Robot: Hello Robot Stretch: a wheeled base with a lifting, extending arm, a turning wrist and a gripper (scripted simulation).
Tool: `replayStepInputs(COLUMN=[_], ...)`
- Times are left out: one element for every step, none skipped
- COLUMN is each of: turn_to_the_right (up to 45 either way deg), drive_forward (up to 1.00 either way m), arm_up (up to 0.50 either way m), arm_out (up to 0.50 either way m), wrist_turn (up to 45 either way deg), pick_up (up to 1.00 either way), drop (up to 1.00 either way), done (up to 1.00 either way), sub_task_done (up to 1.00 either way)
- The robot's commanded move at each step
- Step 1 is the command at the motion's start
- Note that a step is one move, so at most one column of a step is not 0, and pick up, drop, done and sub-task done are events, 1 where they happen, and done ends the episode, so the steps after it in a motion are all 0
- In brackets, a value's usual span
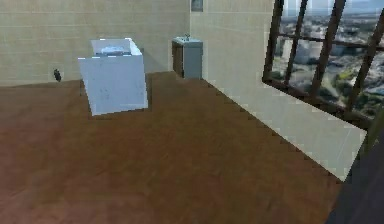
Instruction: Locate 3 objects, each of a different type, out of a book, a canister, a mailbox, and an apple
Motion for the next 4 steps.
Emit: replayStepInputs(turn_to_the_right=[0.0, -18.0, 0.0, -30.0], drive_forward=[0.30, 0.00, 0.50, 0.00], arm_up=[0.00, 0.00, 0.00, 0.00], arm_out=[0.00, 0.00, 0.00, 0.00], wrist_turn=[0.0, 0.0, 0.0, 0.0], pick_up=[0.00, 0.00, 0.00, 0.00], drop=[0.00, 0.00, 0.00, 0.00], done=[0.00, 0.00, 0.00, 0.00], sub_task_done=[0.00, 0.00, 0.00, 0.00])
